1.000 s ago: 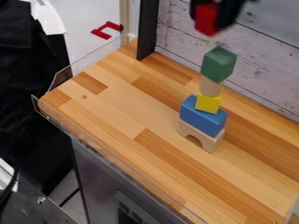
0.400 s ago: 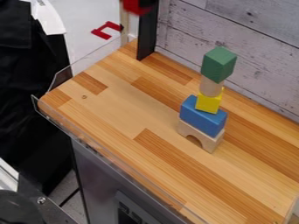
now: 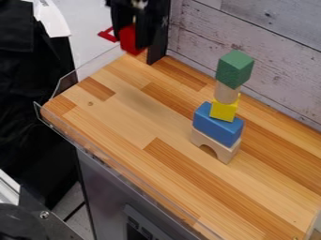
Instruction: Move the red cube from the green cube and put it on the left side of the table
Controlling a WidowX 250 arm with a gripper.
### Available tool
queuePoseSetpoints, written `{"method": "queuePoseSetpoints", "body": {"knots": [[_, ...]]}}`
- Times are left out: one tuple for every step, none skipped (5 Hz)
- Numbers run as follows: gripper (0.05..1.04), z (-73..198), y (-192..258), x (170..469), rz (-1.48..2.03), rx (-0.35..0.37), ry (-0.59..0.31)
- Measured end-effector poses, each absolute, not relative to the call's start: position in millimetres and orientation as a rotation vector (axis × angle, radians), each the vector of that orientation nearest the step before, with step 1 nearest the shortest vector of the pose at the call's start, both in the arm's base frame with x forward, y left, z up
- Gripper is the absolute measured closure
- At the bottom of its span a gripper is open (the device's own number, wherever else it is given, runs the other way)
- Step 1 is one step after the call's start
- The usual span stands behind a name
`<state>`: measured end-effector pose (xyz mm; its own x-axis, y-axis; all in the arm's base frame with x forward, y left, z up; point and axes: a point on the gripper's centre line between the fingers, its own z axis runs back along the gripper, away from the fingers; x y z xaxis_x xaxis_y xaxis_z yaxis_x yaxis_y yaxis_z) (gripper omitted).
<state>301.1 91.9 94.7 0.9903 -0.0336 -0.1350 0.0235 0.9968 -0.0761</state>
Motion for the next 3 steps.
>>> {"method": "queuePoseSetpoints", "body": {"knots": [[0.509, 72, 92, 301, -0.001, -0.087, 0.133], [0.509, 42, 92, 302, 0.001, -0.115, 0.196], [0.509, 24, 96, 303, -0.003, -0.114, 0.264]]}}
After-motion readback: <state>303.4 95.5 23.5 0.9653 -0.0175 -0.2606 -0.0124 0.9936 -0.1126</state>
